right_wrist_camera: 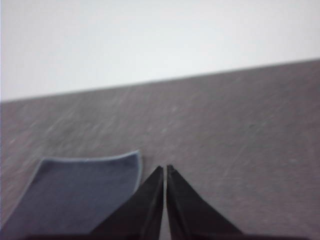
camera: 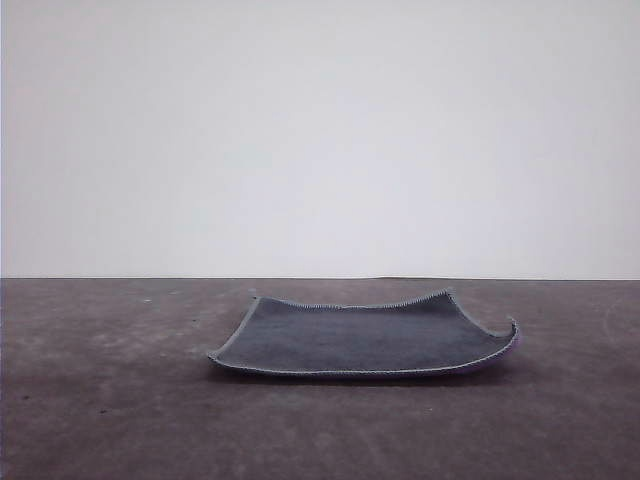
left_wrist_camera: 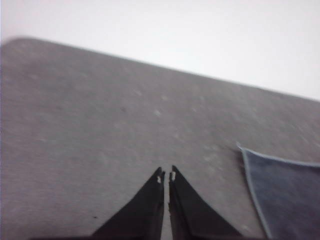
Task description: Fold clothes
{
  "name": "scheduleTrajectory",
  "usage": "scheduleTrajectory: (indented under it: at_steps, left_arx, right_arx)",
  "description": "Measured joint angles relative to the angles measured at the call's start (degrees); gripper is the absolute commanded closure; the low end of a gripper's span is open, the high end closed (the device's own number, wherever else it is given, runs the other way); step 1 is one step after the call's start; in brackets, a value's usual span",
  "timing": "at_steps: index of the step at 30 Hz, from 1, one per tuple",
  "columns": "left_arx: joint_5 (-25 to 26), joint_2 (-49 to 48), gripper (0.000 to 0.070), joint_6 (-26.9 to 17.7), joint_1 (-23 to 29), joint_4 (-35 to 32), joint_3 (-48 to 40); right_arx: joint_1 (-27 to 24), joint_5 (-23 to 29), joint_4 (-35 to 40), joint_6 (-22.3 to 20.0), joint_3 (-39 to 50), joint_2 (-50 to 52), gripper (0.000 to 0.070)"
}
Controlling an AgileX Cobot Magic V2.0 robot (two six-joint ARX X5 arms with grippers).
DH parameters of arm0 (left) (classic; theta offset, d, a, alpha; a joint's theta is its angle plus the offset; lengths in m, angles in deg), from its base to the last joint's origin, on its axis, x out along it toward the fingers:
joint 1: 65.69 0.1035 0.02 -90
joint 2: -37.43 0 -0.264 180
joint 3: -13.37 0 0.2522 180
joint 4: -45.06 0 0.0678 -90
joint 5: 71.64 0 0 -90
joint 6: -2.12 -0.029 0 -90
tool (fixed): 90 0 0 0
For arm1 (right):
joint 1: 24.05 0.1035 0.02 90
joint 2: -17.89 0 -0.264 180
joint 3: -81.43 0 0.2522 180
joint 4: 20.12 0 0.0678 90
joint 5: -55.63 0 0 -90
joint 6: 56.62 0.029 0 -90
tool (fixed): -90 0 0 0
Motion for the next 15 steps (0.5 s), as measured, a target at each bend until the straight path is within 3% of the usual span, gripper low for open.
scheduleTrajectory:
  at_steps: [3,9,15]
  left_arx:
    - [4.01,9.35,0.0699,-0.66,0.0,4.11,7.94]
    - [14.75,27.73,0.0698,-3.32,-0.07,6.65,19.21]
    - [20.17,41.3,0.0698,-4.2,-1.6,7.18,27.22]
  right_arx:
    - [0.0,-4.85,-2.71,-2.22,-8.43,-10.45,0.0696]
    - [0.02,-19.92,-3.06,-6.85,-20.03,-28.55,0.0696]
    - [0.11,-20.05,-4.34,-7.93,-27.02,-39.96,0.0696]
